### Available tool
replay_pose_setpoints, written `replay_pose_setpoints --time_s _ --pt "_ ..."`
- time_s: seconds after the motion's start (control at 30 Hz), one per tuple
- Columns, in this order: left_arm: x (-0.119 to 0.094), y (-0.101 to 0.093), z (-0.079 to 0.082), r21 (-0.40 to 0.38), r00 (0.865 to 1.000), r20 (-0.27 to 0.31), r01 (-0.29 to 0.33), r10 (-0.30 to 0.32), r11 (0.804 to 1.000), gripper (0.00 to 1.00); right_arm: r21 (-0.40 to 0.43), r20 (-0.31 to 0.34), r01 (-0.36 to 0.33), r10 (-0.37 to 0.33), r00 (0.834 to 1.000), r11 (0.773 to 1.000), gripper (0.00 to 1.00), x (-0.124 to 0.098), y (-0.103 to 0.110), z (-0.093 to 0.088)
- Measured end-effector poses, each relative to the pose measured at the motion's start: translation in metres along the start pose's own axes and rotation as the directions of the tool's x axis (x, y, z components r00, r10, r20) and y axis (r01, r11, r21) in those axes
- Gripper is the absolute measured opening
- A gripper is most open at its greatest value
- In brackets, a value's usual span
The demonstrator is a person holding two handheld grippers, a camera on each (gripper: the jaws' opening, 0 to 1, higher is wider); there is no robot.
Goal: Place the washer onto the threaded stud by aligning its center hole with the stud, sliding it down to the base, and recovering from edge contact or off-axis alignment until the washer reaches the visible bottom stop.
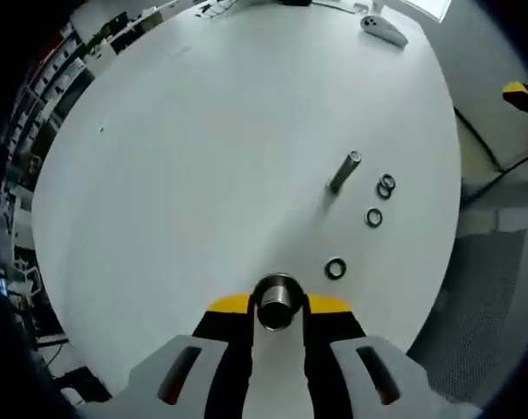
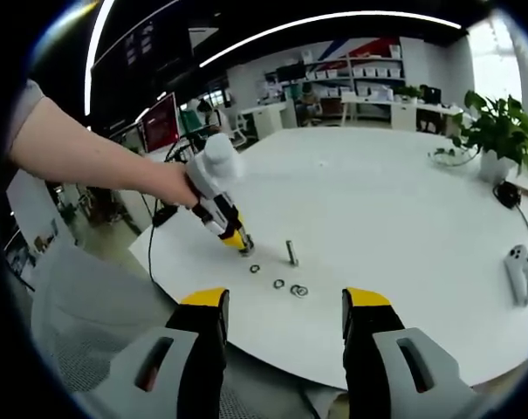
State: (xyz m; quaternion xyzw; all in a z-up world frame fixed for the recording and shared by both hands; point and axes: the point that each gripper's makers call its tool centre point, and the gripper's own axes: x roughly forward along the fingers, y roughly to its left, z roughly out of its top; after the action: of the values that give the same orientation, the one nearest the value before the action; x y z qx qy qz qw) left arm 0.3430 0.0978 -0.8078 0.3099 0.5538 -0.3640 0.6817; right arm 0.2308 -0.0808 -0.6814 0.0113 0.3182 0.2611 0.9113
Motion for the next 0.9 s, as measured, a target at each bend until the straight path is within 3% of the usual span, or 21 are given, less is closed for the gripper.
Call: replay_pose_setpoints --time_s 0.4,0.53,0.63,0.77,0.9 --pt "0.0 -0.01 -0.002 0.01 1.0 0.025 0.007 -0.008 1.0 0.2 0.001 0.0 0.006 -0.006 1.0 1.0 0.54 0.0 -0.002 0.0" --pt "-0.001 -0.009 -0.008 -0.022 0.999 0.033 0.012 -0.011 1.0 0.21 -0.013 -0.001 0.008 -0.008 1.0 1.0 0.54 0.0 -0.001 0.001" --pt "-0.005 -0.009 -0.01 -0.023 0.998 0.062 -0.007 0.009 1.0 0.28 -0.006 -0.003 0.013 -0.013 1.0 1.0 0.54 0.0 -0.002 0.0" --pt "-0.008 -0.004 -0.02 -0.036 0.996 0.086 -0.017 0.02 0.999 0.26 -0.023 -0.017 0.012 -0.013 1.0 1.0 0.54 0.0 -0.001 -0.002" --pt "-0.022 0.004 -0.025 -0.125 0.985 0.17 -0.011 0.032 0.992 0.26 -0.044 -0.024 0.009 -0.01 1.0 0.999 0.54 0.001 0.001 -0.002"
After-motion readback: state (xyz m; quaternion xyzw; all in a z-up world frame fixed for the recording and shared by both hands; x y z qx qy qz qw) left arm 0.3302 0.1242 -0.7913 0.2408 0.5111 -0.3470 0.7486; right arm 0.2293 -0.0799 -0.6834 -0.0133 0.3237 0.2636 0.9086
